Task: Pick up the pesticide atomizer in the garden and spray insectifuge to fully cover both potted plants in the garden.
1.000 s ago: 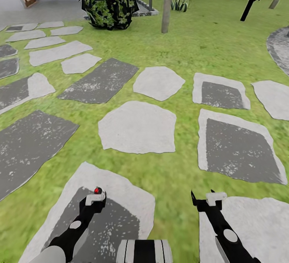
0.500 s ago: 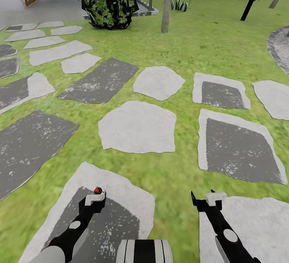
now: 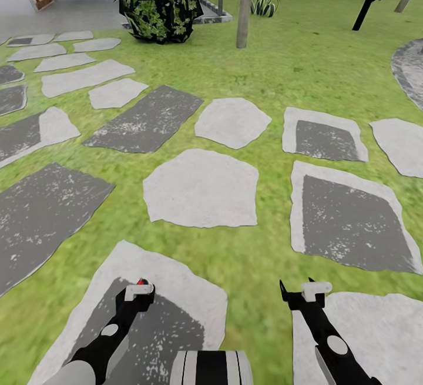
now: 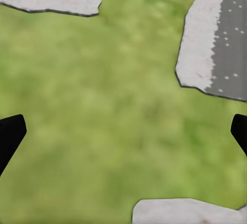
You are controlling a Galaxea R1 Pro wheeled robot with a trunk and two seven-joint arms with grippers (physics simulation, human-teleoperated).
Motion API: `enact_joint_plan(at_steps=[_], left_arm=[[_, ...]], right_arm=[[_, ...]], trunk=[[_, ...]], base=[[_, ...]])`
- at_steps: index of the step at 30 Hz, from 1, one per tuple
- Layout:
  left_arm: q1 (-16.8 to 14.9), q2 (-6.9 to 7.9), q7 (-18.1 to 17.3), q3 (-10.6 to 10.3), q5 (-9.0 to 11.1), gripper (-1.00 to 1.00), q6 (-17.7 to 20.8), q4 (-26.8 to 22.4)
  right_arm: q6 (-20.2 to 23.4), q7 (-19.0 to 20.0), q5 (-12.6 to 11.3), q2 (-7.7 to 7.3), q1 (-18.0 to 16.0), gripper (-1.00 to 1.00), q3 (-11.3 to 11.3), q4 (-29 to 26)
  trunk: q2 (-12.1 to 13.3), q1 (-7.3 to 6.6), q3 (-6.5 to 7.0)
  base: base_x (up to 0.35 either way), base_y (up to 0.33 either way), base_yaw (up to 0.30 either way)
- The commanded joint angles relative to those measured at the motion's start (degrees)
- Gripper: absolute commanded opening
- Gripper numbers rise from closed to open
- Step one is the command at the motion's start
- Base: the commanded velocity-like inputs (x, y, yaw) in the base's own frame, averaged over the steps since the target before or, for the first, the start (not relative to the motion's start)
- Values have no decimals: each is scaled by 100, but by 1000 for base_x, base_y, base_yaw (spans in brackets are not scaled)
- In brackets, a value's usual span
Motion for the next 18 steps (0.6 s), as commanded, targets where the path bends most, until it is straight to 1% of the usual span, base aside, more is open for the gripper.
enact_joint_plan(at_steps=[1, 8, 18], left_arm=[[-3, -4, -6, 43, -59, 100, -23, 5], [-3, -4, -6, 43, -63, 100, -23, 6], [-3, 14, -6, 43, -59, 100, -23, 24]], right_arm=[[-15, 0, 30, -1, -2, 100, -1, 3], [-16, 2, 32, -4, -2, 100, -1, 6], [-15, -1, 32, -3, -2, 100, -1, 6]], trunk=[[-1, -1, -3], [-1, -1, -3], [-1, -1, -3]], base=[[2, 0, 0], [67, -36, 0], [8, -4, 0]])
